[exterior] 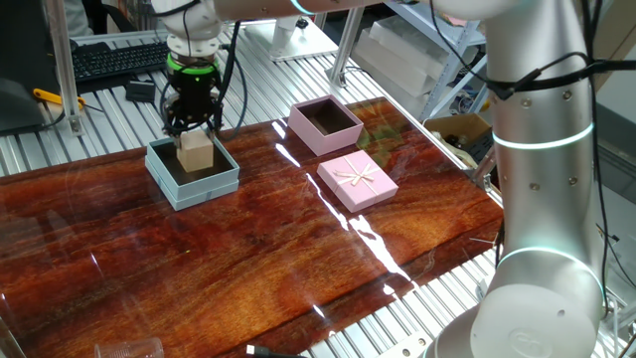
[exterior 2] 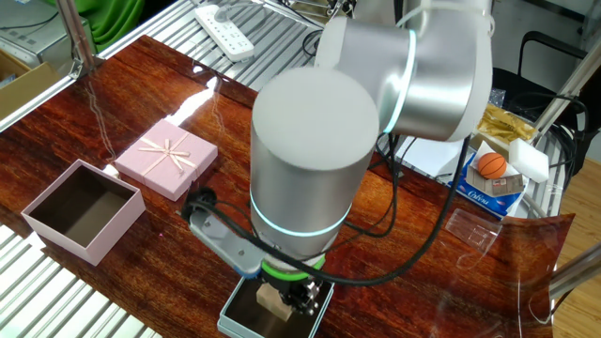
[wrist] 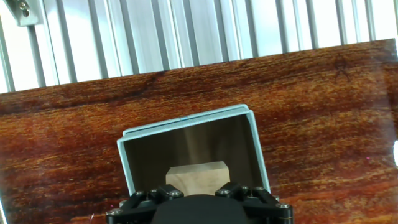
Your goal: Move an object from one box to another
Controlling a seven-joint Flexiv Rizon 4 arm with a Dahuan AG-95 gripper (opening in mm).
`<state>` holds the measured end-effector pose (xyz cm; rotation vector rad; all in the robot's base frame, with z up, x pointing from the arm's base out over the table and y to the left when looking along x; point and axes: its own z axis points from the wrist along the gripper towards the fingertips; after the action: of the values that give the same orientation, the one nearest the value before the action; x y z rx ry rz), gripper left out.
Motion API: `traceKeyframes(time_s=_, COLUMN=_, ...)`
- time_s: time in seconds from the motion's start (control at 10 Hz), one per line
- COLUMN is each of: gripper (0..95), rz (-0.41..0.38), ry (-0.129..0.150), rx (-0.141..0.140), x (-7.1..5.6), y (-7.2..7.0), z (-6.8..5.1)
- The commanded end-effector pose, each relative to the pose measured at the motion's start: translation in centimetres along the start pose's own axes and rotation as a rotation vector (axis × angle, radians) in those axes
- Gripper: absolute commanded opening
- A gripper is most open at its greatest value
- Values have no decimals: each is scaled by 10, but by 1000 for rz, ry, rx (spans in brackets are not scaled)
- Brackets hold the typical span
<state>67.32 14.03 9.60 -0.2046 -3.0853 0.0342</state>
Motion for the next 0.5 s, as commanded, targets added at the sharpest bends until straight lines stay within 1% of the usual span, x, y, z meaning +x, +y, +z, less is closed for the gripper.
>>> traceKeyframes(time_s=0.1, gripper=0, rz=-4, ry=3, rx=0, x=-1, y=2, z=4)
traceKeyframes(time_s=0.5, gripper=0, rz=-9, ry=2, rx=4, x=-6, y=6, z=16)
